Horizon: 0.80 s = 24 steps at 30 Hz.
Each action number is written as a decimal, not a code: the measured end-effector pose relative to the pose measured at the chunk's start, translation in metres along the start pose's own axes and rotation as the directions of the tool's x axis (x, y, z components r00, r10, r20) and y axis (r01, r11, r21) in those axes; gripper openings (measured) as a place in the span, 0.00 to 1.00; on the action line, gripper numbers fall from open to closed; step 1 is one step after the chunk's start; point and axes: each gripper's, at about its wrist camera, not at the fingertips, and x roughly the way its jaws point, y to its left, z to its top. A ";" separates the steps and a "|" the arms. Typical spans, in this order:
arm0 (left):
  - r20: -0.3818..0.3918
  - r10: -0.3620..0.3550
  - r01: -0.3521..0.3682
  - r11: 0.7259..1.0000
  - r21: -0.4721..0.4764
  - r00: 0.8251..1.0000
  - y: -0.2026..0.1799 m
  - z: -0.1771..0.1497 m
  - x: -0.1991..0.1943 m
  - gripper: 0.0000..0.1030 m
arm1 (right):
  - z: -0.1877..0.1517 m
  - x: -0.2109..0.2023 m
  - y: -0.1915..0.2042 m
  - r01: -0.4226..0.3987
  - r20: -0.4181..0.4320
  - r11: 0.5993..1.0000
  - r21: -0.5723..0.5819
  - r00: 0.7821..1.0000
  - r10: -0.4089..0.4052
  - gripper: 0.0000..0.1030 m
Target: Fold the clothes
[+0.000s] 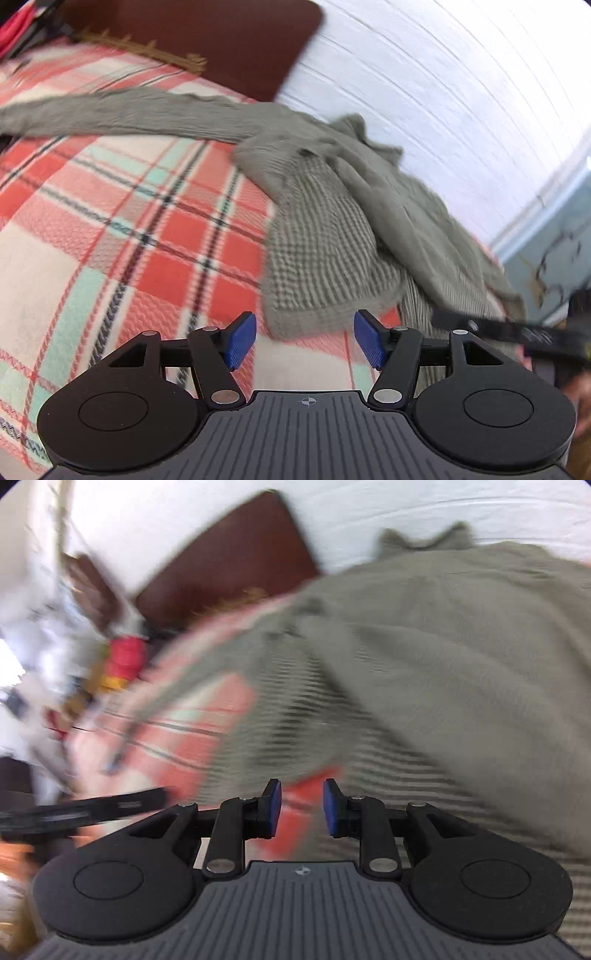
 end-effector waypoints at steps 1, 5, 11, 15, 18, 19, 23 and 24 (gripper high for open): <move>0.008 -0.007 0.007 0.999 -0.031 1.000 0.008 0.004 -0.001 0.71 | 0.000 0.000 0.005 -0.053 -0.004 0.998 0.017 0.999 0.054 0.32; 0.034 0.000 0.002 0.998 -0.062 0.999 0.018 0.009 -0.009 0.72 | -0.009 0.041 0.014 -0.121 -0.098 0.984 0.134 0.986 0.135 0.34; 0.030 -0.011 0.014 0.995 -0.097 0.999 0.028 0.006 -0.012 0.72 | -0.014 0.067 0.018 -0.145 -0.048 0.953 0.265 0.985 0.163 0.48; 0.029 -0.036 0.039 0.991 -0.127 0.999 0.031 0.009 -0.011 0.72 | -0.011 0.080 0.013 -0.153 -0.006 0.936 0.318 0.986 0.164 0.14; 0.021 -0.077 0.079 0.988 -0.135 0.997 0.031 0.009 -0.009 0.76 | -0.009 0.070 0.006 -0.219 0.038 0.914 0.341 0.975 0.219 0.01; 0.016 -0.101 0.102 0.984 -0.146 0.995 0.032 0.009 -0.008 0.78 | -0.008 0.061 0.006 -0.237 0.059 0.914 0.329 0.971 0.231 0.01; -0.006 -0.217 0.209 0.948 -0.241 0.976 0.034 0.009 0.013 0.79 | -0.005 0.027 0.008 -0.234 0.110 0.943 0.237 0.971 0.214 0.01; -0.011 -0.216 0.206 0.946 -0.252 0.976 0.032 0.010 0.020 0.79 | -0.005 0.021 0.006 -0.242 0.122 0.940 0.239 0.968 0.218 0.01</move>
